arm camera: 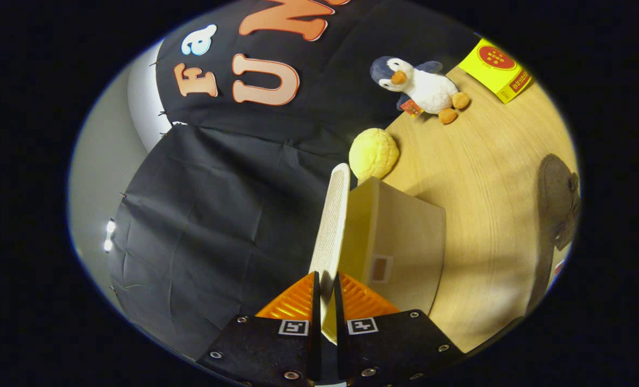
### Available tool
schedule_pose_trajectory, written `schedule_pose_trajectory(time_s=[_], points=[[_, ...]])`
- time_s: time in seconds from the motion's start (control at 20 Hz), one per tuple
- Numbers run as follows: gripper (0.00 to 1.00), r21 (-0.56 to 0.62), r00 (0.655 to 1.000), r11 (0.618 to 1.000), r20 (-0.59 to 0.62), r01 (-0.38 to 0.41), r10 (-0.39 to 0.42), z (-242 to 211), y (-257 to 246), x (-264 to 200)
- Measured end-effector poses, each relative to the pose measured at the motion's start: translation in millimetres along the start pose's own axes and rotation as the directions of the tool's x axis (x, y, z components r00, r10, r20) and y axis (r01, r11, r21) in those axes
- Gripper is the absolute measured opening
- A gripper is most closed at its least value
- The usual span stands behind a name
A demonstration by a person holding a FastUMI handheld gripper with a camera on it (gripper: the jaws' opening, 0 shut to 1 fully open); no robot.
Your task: Open the storage box then place both shoes into the box .Put the left shoe in first, then the right shoe, with the right side of both shoes facing outward in a uniform manner.
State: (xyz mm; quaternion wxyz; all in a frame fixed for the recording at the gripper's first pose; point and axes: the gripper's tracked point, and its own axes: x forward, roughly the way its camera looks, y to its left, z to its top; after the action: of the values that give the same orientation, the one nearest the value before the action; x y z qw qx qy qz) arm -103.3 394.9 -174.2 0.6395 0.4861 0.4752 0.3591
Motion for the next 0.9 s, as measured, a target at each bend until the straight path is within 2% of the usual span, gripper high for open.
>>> schedule_pose_trajectory(time_s=[0.2, 0.4, 0.55, 0.7, 0.85, 0.9], points=[[0.12, -0.073, 0.997, 0.995, 0.022, -0.071, 0.073, 10, 61, 14], [0.12, -0.174, 0.994, 0.979, 0.003, -0.103, 0.105, 9, 122, 53], [0.12, -0.244, 0.995, 0.964, -0.036, -0.103, 0.097, -3, 163, 83], [0.13, -0.295, 0.996, 0.952, -0.051, -0.080, 0.068, -16, 180, 126], [0.19, -0.336, 0.994, 0.938, -0.088, -0.085, 0.058, -40, 184, 144], [0.27, -0.350, 0.993, 0.933, -0.100, -0.087, 0.055, -45, 185, 151]])
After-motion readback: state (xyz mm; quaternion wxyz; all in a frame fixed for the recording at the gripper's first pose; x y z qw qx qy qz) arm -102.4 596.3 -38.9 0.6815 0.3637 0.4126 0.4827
